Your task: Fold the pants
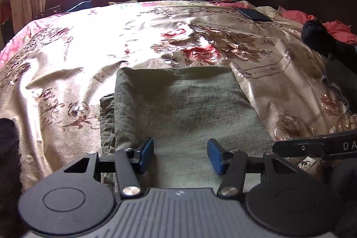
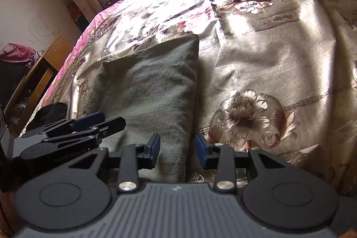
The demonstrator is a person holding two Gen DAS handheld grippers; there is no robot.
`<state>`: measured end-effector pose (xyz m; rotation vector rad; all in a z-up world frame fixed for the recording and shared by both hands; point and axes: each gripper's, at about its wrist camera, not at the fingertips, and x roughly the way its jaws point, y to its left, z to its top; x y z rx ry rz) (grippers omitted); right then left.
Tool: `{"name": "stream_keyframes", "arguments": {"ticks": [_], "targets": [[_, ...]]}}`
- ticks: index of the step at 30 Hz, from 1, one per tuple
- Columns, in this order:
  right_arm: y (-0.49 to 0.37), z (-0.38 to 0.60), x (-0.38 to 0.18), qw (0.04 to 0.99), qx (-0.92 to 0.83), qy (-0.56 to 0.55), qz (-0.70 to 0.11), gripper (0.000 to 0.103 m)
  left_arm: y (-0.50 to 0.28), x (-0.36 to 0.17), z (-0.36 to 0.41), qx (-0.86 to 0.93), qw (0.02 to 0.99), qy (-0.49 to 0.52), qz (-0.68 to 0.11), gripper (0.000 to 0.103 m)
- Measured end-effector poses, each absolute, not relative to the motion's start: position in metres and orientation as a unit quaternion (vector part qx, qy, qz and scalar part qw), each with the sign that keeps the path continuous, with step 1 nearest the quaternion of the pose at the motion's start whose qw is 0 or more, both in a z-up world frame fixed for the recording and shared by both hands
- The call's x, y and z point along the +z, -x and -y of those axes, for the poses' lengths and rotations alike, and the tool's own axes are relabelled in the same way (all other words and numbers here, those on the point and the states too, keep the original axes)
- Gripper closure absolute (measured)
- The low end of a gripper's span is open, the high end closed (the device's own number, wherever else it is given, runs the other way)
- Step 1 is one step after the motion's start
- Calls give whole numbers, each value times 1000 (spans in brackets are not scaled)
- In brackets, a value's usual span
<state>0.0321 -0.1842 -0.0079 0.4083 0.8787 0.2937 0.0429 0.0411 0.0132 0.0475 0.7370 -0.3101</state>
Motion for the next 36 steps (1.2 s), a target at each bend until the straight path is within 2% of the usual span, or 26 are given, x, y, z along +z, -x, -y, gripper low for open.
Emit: {"name": "stream_keyframes", "arguments": {"ticks": [7,11,16,19,21,29,32,36], "targets": [[-75,194,-10,883,132,-230,-388,50,-59,16,-73,-114,919,11,-377,36],[-97,191,-29,865,141,-262,-404,50,-69,13,-81,-91,918,-6,-385,30],[-96,183,-37,867,165,-254,-397,48,-83,1,-88,-95,904,20,-417,29],[-96,188,-39,862,175,-268,-392,48,-78,4,-85,-99,907,6,-410,30],[-96,191,-42,859,178,-279,-390,48,-74,5,-82,-101,908,-2,-407,43],[-101,192,-44,858,205,-272,-383,45,-64,14,-88,-86,913,17,-399,72],[-102,197,-45,854,209,-284,-383,45,-60,21,-88,-81,914,15,-397,77],[-101,198,-45,854,210,-284,-383,45,-60,17,-90,-71,908,20,-413,78]]}}
